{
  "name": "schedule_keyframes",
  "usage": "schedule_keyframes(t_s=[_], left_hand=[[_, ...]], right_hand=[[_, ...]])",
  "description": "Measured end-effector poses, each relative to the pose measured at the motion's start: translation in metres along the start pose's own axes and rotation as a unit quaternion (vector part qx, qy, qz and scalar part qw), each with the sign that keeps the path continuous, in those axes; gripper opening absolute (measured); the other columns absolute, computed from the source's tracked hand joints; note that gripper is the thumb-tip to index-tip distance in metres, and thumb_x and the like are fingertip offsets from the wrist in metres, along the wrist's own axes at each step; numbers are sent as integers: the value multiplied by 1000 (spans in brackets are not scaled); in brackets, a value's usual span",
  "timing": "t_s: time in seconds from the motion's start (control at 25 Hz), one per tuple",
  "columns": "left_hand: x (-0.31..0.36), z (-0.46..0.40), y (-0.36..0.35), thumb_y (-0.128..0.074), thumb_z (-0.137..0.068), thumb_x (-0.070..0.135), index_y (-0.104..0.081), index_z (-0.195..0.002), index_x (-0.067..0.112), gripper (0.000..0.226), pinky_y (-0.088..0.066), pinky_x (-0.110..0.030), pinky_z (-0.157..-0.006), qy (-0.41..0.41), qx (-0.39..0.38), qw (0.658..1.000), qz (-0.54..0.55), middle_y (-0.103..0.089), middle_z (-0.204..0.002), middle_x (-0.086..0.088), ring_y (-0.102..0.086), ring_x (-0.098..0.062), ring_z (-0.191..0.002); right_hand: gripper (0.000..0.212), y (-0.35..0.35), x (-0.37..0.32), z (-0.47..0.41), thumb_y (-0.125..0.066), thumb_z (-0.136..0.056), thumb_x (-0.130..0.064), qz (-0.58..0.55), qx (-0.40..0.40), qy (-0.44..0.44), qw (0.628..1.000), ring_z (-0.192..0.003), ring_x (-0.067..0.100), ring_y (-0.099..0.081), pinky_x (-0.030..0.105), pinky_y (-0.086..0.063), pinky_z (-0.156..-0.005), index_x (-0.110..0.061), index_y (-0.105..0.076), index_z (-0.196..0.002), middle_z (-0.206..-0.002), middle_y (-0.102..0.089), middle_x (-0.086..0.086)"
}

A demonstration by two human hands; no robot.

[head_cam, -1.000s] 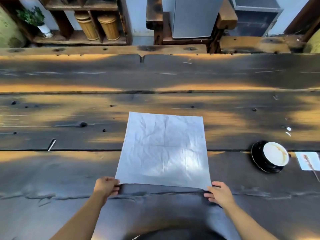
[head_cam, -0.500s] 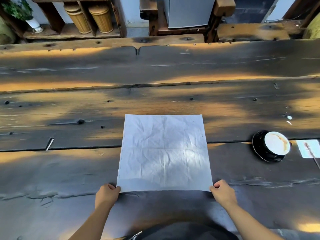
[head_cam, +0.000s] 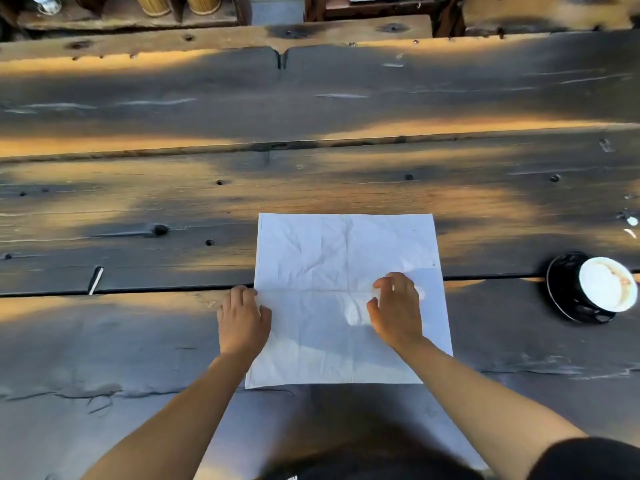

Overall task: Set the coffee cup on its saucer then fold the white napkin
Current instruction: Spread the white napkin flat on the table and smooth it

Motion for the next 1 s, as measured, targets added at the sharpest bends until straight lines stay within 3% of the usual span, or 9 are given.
schedule_keyframes(t_s=[0.12,0.24,0.36,0.56,0.76,1.0], left_hand=[[18,-47,-2,-47,-93,20,-54,-132,2,44,-38,-51,-111,-113,8,994,-9,-50,-141,-17,-44,-38,-134],[25,-86,-5,-30,-102,27,-36,-150,1,55,-21,-50,-123,-174,8,985,-6,-31,-161,-15,-22,-31,-152],[11,-120,-14,-25,-105,30,-22,-156,3,58,-12,-46,-126,-215,3,976,-17,-16,-166,-11,-9,-24,-155],[2,-135,-31,-23,-106,29,-11,-159,8,58,-6,-43,-127,-213,-4,975,-62,-8,-168,-8,2,-19,-156],[5,-136,-32,-6,-105,31,-11,-159,11,58,-11,-46,-126,-193,12,979,-67,-6,-168,-3,3,-15,-156],[2,-137,-32,-17,-104,39,-13,-159,7,63,-10,-47,-126,-198,14,977,-76,-7,-168,-5,1,-17,-156]], right_hand=[[38,-20,-52,-36,-62,-87,-22,14,5,125,992,-135,41,-47,54,-34,-117,-6,-63,-122,-139,-55,19],[48,-36,-107,-67,-49,-99,-32,30,-18,186,982,-149,35,-30,52,-19,-124,-11,-52,-142,-157,-40,14],[53,-58,-154,-96,-36,-104,-36,28,-28,225,974,-154,32,-17,49,-8,-125,-15,-38,-153,-164,-28,9],[60,-88,-180,-120,-6,-104,-35,32,-42,245,968,-155,29,-12,49,-13,-126,-17,-25,-158,-166,-23,7],[58,-103,-174,-124,-15,-107,-38,66,-27,232,970,-156,26,-7,48,-14,-125,-11,-20,-159,-167,-17,6],[66,-90,-150,-130,-20,-103,-51,82,-17,210,974,-156,23,-10,50,-11,-125,-16,-19,-159,-167,-18,3]])
Point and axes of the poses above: each hand's wrist, its own z-axis away from the middle knuckle, its own y-axis out of the back of the hand, x = y × z, the point moved 1 cm from there along -z, towards the middle knuckle
